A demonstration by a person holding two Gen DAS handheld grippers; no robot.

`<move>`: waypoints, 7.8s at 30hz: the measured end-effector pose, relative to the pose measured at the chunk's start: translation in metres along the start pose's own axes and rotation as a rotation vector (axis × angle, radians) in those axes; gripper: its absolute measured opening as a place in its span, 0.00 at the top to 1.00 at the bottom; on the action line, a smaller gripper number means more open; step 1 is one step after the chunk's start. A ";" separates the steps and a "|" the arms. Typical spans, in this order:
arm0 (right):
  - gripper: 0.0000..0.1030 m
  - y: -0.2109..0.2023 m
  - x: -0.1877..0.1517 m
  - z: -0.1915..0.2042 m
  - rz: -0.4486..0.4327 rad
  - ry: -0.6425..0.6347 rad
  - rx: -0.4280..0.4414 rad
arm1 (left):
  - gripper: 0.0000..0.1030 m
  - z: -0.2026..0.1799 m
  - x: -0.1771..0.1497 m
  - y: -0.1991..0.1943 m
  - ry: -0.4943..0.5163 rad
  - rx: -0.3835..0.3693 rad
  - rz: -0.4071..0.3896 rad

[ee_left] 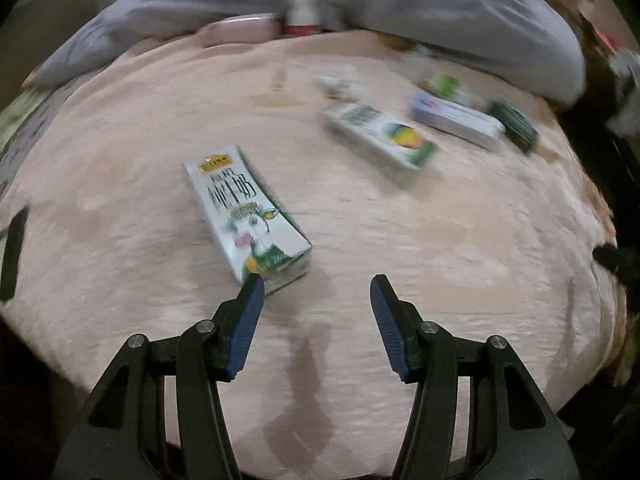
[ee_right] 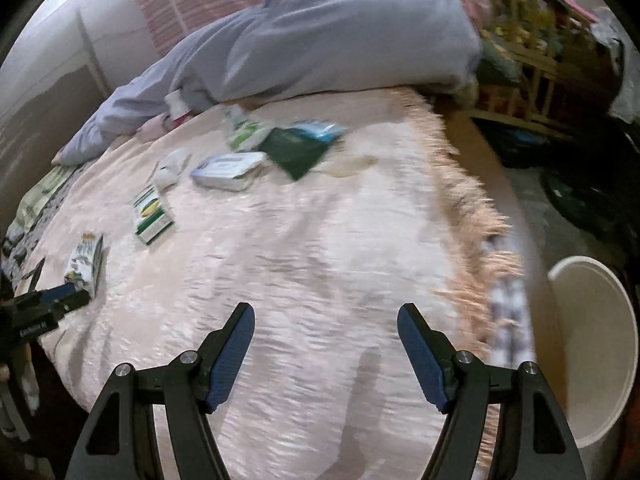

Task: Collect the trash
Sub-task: 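Grasp the tied white plastic bag with the right gripper while the left gripper grasps a white-green milk carton, then carry the white bag and milk carton over the white bucket with both grippers, then open both grippers to drop the bag and carton into the bucket, then move both tools back over the trash on the bed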

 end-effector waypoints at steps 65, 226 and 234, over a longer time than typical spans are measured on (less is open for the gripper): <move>0.77 0.060 0.056 0.175 0.045 -0.231 0.295 | 0.70 0.020 0.039 0.018 -0.186 -0.186 -0.095; 0.40 -0.043 0.020 -0.064 -0.167 0.071 -0.016 | 0.48 -0.183 0.104 0.044 0.074 -0.226 -0.129; 0.38 -0.006 0.040 -0.024 -0.110 0.006 0.000 | 0.48 -0.132 0.127 0.084 -0.023 -0.159 -0.079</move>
Point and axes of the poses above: each gripper's, at about its wrist camera, not at the fingertips, and y roughly the way its jaws point, z to its left, x to its top, the point moved 3 cm from there along y, roughly the way its jaws point, and after that the axes turned 12 degrees about y, right-handed, at the moved point
